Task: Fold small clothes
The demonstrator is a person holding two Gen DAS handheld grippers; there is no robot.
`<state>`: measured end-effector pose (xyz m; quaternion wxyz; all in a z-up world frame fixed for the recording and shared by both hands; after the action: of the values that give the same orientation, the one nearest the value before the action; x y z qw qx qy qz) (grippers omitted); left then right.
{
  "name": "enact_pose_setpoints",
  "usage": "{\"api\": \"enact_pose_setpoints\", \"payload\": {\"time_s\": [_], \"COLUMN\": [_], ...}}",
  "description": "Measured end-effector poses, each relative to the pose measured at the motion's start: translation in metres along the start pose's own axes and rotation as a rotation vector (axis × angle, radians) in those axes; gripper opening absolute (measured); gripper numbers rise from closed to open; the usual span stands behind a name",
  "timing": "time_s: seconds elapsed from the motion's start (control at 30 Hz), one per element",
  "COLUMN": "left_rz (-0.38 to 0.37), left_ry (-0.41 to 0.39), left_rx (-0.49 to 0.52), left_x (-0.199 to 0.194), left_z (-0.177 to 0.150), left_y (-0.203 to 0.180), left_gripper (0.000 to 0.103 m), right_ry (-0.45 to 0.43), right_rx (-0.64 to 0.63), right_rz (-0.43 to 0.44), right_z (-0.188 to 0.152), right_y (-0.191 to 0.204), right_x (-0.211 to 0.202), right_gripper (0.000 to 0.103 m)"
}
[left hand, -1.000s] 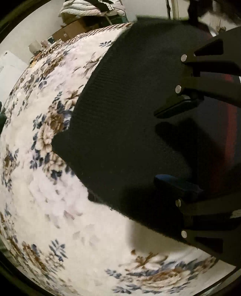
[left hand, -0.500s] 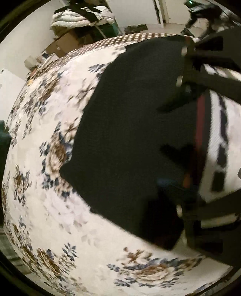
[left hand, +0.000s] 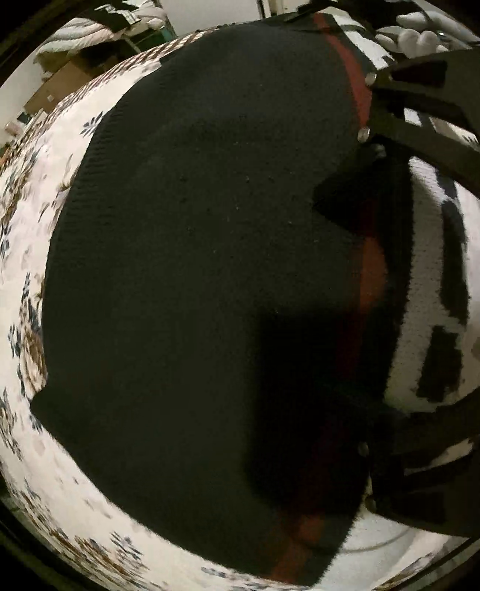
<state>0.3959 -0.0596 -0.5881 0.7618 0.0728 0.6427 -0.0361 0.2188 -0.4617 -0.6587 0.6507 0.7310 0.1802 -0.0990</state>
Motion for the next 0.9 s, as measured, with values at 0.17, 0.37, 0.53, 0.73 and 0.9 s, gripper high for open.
{"api": "enact_pose_setpoints", "payload": {"time_s": [0.17,0.37,0.53,0.73,0.9], "left_rz": [0.049,0.028,0.000,0.060,0.122], "left_ry": [0.023,0.070,0.010,-0.064,-0.065], "left_rx": [-0.008,-0.027,-0.158,-0.357,-0.545], "left_x": [0.015,0.013,-0.021,-0.060,-0.073], "left_z": [0.013,0.023,0.017,-0.008,-0.051], "left_y": [-0.005,0.001,0.046,0.138,0.216], "left_gripper": [0.103,0.103,0.103,0.103,0.103], "right_ry": [-0.055,-0.062,-0.061,0.054,0.270], "right_rx": [-0.024,-0.168,-0.430,-0.919,-1.354], "right_rz": [-0.074,-0.163,-0.264,-0.342,-0.365], "right_z": [-0.004,-0.019,-0.052,-0.156,-0.314], "right_y": [0.008,0.070,0.147,0.246,0.262], "right_x": [0.007,0.006,0.008,0.056,0.123], "right_gripper": [0.047,0.033,0.031,0.030,0.029]}}
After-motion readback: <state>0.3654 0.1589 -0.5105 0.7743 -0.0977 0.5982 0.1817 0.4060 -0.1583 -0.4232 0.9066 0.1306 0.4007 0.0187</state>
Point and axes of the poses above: each gripper's, at about its wrist camera, not at the fingertips, and x roughly the way its jaws point, y to its left, z to its top, the point moved 2 cm from there along x, roughly the way its jaws point, and after that the axes turned 11 degrees about z, right-handed, at the moved point
